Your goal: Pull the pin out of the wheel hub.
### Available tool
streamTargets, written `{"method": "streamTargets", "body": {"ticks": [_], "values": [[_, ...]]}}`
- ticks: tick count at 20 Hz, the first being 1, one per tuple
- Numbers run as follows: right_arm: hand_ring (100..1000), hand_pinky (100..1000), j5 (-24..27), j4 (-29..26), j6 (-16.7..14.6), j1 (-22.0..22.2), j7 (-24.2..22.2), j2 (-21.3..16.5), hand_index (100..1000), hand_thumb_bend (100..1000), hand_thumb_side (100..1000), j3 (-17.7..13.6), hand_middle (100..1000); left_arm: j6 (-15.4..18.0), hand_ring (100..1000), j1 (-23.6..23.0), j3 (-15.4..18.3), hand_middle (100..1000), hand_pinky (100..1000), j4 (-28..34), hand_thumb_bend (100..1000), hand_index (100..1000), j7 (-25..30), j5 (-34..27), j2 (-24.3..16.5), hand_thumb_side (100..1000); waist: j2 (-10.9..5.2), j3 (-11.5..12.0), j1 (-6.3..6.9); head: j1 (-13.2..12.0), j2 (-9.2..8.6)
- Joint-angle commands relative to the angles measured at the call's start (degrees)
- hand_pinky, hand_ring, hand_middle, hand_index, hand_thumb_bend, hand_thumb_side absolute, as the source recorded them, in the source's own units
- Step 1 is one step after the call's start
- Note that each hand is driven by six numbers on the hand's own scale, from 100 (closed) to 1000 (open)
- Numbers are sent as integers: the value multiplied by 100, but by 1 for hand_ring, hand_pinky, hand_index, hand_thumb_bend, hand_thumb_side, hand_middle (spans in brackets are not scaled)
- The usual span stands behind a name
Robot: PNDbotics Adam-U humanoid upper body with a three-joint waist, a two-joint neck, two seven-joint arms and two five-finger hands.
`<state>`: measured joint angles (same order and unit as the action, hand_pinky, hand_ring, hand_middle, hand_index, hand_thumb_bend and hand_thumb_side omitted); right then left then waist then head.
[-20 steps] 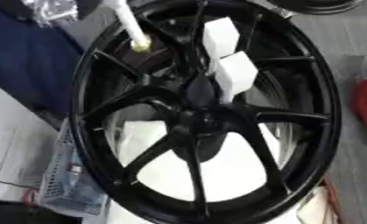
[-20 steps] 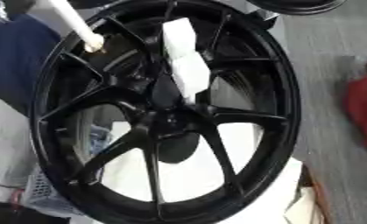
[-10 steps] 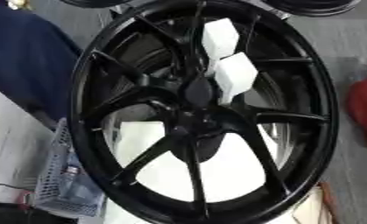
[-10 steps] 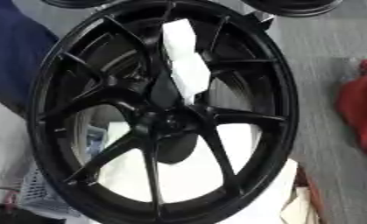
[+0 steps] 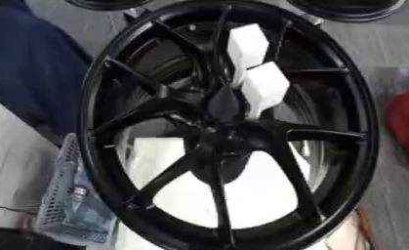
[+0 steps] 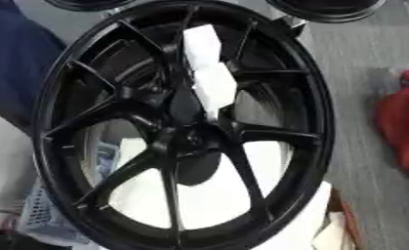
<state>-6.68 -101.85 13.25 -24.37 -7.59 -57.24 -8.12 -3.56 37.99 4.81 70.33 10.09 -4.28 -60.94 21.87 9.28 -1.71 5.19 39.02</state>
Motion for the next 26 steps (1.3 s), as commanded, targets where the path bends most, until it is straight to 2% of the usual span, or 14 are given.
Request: {"method": "streamTargets", "body": {"ticks": [1,4,6,7,8,9,10,18,20,23,26], "values": [[729,854,54,-40,-2,-70,39,-153,786,100,503,-104,703,29,448,-29,64,383,672,-212,100,573,-138,67,-102,355,-141,-13,4,-1,-97],[729,854,65,-44,1,-89,41,-134,786,100,504,-96,702,38,470,-76,-16,418,683,-311,100,606,-124,104,6,380,-121,-26,-17,-3,-124],[728,853,73,-50,3,-100,40,-124,785,100,505,-90,702,61,581,-95,-78,567,753,-322,101,743,19,175,45,486,-109,-33,-30,4,-151],[728,853,74,-49,8,-101,39,-124,785,100,506,-86,702,89,712,-106,-109,732,817,-307,231,852,158,221,55,584,-105,-36,-36,6,-157],[728,853,73,-50,12,-101,37,-124,785,100,506,-83,702,120,790,-111,-122,811,873,-291,415,910,301,281,57,694,-103,-37,-40,7,-161],[728,853,75,-53,13,-102,37,-120,785,100,506,-82,701,158,816,-107,-119,835,891,-273,496,930,415,349,59,726,-102,-36,-43,7,-159],[728,853,76,-55,14,-101,38,-118,785,100,506,-81,701,188,831,-102,-107,852,893,-262,530,938,487,409,63,748,-101,-35,-45,6,-155],[727,853,77,-52,32,-102,37,-106,785,100,509,-59,701,300,806,-60,-95,826,860,-135,482,918,622,463,85,765,-111,-16,-50,12,-131],[727,853,75,-50,37,-104,34,-104,785,100,508,-51,701,285,792,-48,-95,809,850,-86,452,906,625,431,103,769,-117,-13,-51,14,-126],[727,853,75,-59,39,-108,39,-110,784,100,505,-57,701,242,753,-57,-73,770,832,86,340,866,550,311,112,773,-122,-4,-64,26,-129],[727,852,78,-72,38,-109,52,-116,784,100,503,-71,701,196,714,-83,-28,744,821,386,300,850,406,46,124,789,-126,2,-75,29,-123]]}}
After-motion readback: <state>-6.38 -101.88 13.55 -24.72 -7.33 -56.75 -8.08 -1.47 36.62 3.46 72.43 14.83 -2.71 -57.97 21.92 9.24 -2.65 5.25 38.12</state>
